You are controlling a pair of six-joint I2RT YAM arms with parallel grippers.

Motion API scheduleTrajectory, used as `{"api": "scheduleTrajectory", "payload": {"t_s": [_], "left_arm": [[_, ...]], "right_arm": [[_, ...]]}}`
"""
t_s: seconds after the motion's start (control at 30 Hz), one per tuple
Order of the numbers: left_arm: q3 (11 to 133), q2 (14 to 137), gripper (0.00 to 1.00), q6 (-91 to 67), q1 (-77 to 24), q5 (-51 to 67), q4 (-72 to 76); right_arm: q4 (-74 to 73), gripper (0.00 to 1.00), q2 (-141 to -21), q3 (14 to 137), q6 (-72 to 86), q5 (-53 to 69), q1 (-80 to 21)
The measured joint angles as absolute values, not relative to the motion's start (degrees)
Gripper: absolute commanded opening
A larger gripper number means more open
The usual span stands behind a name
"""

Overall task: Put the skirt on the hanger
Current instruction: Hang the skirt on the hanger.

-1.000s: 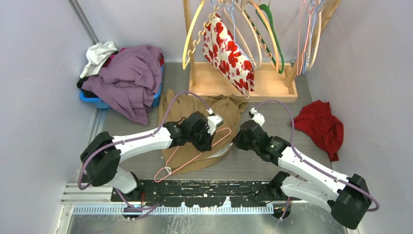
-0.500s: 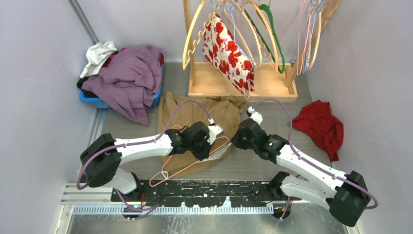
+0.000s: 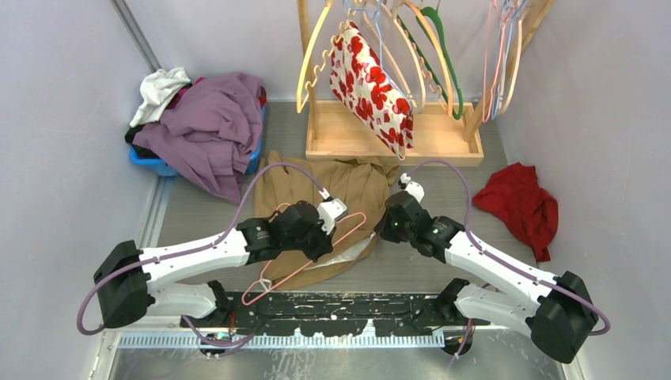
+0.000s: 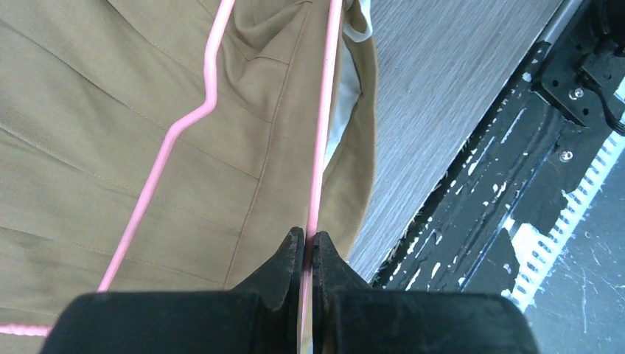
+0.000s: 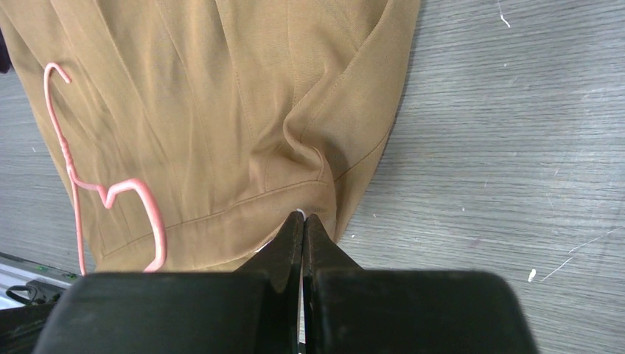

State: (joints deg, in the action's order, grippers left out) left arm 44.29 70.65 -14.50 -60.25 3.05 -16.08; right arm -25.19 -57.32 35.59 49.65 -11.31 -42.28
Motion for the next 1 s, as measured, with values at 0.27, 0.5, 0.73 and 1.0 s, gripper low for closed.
{"api": "scheduleTrajectory", "payload": {"t_s": [0.27,0.5,0.73,1.0], "left_arm": [[42.5,71.0,0.0,-15.0,-62.4,2.9,-15.0],[42.1,77.1,0.0,-15.2,-63.8,2.1,-12.8],[42.1,78.7,0.0,-15.3,-64.5,1.1,-12.1],[41.2,78.7,0.0,-15.3,-64.9,0.7,-9.7]], "right_arm": [[-24.8,0.01,-57.4,36.1,49.7,-10.8,-42.2],[-24.9,0.01,-57.2,36.1,49.8,-9.7,-42.2],[-24.9,0.01,-56.7,36.1,49.9,-9.1,-42.2],[-24.3,0.01,-56.7,36.1,49.9,-8.8,-42.2]]}}
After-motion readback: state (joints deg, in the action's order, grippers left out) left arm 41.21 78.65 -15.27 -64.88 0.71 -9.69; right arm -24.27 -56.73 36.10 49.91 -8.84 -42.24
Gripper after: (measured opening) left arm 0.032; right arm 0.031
